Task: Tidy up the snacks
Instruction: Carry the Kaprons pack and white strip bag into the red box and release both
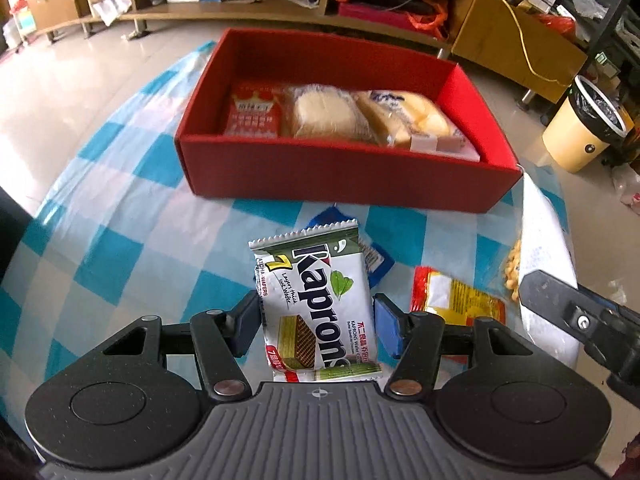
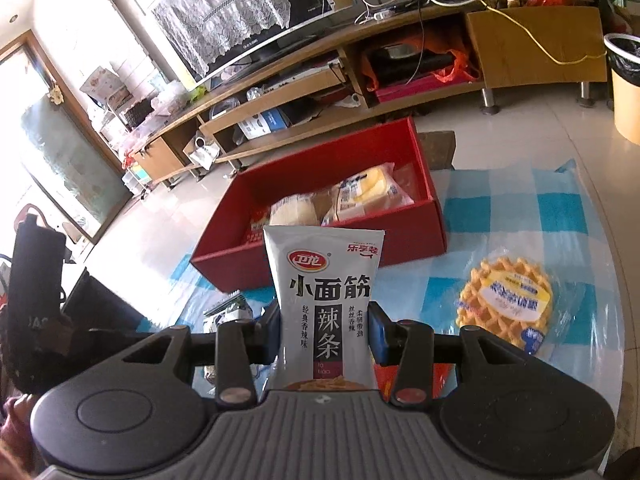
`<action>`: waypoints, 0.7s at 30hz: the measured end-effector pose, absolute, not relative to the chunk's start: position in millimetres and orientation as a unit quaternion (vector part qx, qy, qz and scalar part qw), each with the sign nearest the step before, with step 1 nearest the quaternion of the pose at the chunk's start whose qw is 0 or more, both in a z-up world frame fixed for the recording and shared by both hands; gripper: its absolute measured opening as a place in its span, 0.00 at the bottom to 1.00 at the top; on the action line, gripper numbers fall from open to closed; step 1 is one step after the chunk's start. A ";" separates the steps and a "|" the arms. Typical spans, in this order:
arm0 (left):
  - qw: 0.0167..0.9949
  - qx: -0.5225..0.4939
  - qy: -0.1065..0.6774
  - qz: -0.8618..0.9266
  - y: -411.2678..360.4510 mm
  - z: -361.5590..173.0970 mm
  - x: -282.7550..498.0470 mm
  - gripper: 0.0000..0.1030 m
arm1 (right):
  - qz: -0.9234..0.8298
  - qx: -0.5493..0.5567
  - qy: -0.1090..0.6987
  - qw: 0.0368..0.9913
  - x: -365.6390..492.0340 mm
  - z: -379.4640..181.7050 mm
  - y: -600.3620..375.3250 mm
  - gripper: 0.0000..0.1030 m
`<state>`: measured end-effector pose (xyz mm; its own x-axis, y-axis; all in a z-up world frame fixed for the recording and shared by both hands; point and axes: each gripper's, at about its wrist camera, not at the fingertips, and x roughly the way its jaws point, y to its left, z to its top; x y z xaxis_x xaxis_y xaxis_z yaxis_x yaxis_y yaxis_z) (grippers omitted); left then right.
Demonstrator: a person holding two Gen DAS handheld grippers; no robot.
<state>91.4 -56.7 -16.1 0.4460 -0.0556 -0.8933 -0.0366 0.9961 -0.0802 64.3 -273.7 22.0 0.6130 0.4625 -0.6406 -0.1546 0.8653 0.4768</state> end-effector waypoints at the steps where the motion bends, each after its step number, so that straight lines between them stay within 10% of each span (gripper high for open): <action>1: 0.851 -0.041 0.523 -0.005 -57.3 -14.9 92.9 0.65 | 0.176 0.191 0.402 0.878 67.1 22.7 -273.5 0.41; 21: 0.878 -0.020 0.478 0.014 -59.9 9.4 146.5 0.65 | 0.189 0.185 0.367 0.892 131.3 35.3 -262.8 0.41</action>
